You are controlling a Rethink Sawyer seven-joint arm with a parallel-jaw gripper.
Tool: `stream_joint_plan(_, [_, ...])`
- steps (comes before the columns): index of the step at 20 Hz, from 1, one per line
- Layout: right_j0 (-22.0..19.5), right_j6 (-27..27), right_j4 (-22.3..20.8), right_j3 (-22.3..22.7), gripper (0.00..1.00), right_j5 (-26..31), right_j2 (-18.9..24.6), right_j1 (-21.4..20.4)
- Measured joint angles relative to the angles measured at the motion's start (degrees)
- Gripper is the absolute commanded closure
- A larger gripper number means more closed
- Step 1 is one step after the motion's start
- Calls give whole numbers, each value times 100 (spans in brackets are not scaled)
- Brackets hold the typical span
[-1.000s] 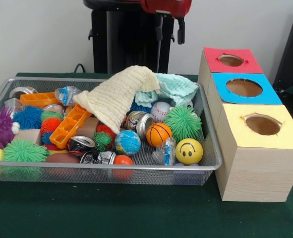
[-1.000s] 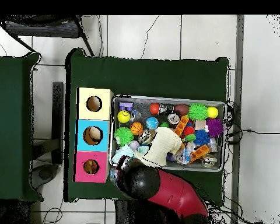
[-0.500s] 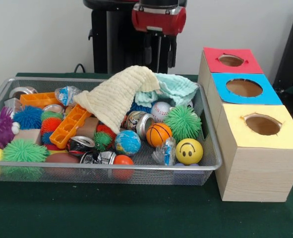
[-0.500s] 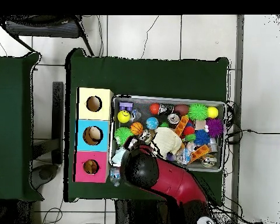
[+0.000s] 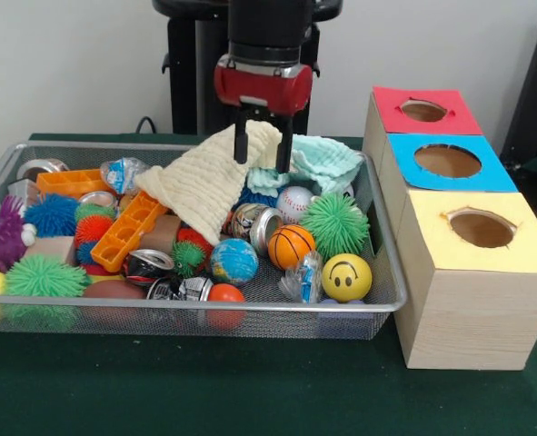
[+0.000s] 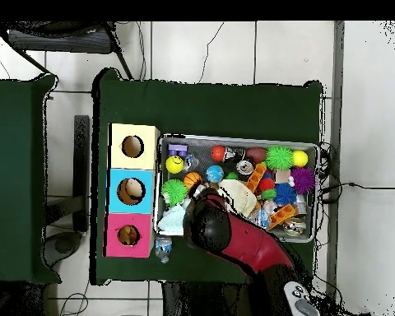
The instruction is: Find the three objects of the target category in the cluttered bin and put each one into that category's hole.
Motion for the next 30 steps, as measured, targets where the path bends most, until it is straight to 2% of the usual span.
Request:
stream_joint_plan(12, [-543, 0, -410, -132, 0, -498, 26, 870])
stream_joint_plan(23, [-585, 0, -776, -325, 0, -657, -22, 1355])
stream_joint_plan(24, [-455, 0, -875, -509, 100, -655, -172, 1441])
stream_joint_plan(30, [-73, 0, -902, -767, 100, -648, -494, 1570])
